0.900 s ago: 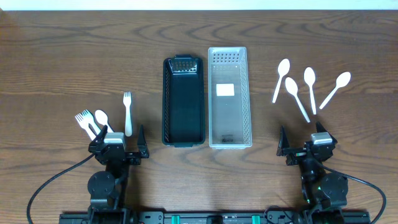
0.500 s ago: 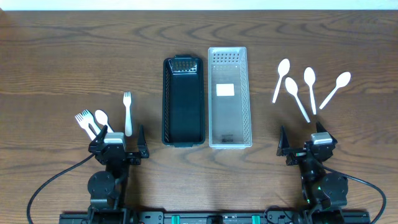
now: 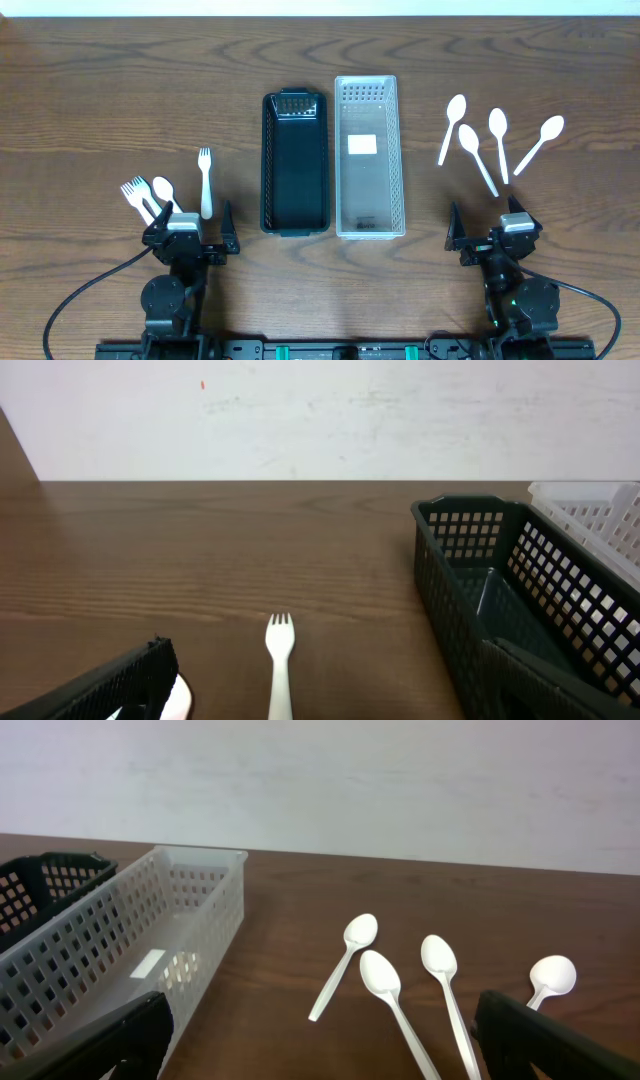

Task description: Pack container

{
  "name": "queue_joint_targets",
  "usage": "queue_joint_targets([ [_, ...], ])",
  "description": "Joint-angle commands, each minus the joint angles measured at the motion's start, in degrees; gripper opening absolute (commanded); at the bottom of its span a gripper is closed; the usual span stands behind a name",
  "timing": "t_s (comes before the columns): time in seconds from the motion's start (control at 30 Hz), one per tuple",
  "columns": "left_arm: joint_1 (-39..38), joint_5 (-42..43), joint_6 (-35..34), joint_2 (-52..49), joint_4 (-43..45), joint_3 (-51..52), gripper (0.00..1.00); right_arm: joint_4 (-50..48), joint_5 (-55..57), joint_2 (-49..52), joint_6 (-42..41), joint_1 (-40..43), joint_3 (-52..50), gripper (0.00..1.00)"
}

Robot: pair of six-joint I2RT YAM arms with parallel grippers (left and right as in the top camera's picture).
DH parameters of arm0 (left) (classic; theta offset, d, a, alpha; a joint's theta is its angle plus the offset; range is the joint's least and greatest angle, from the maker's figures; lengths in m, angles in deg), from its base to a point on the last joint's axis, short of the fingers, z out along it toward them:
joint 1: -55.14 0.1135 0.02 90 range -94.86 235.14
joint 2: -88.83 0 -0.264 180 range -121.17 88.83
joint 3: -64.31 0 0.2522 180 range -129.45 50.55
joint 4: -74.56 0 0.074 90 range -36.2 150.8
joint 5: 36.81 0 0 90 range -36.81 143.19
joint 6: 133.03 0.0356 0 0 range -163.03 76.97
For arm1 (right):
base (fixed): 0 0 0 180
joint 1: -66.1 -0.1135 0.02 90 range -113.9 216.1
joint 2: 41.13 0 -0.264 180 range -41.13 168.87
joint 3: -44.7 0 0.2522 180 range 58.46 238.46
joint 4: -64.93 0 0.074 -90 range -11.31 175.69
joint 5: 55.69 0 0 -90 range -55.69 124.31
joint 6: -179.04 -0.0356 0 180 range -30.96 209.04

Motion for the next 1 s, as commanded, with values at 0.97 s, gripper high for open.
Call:
queue_joint_targets([
  [0.97, 0.0, -7.6, -9.7, -18.7, -20.7, -23.9, 0.98, 13.9, 2.4, 34.5, -7.8, 1.9, 32.8, 0.99],
])
